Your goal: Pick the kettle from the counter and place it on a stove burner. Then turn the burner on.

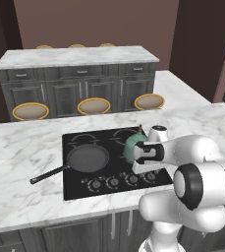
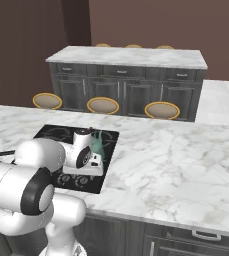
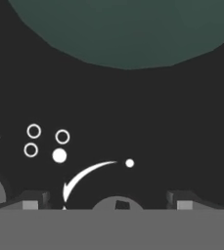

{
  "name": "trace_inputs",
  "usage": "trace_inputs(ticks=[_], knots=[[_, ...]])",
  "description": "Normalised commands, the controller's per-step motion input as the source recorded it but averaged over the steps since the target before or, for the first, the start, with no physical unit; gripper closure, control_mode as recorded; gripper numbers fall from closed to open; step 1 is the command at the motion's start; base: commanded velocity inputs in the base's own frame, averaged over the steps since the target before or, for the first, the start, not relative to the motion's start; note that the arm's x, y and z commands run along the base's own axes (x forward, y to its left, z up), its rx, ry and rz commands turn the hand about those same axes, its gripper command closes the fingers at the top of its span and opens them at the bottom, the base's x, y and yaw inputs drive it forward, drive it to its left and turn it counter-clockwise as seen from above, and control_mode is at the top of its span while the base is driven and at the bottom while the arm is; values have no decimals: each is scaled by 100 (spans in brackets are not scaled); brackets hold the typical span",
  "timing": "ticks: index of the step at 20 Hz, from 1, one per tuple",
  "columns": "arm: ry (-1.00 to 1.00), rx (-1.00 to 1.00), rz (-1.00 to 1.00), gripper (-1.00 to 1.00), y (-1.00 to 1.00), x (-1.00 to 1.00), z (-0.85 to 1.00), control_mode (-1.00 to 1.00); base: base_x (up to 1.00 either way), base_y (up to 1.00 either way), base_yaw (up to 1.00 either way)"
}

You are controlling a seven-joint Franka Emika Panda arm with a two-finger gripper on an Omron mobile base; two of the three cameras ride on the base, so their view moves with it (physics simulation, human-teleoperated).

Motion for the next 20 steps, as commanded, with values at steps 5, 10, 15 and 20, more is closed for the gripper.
trace_inputs(ticks=[5,10,15,20], knots=[[0,0,0,-100,0,-5,-8,-100,0,0,0],[0,0,0,-100,0,-11,-9,-100,0,0,0],[0,0,0,-100,0,-14,-1,-100,0,0,0],[-3,0,0,-100,0,-28,0,-100,0,0,0]])
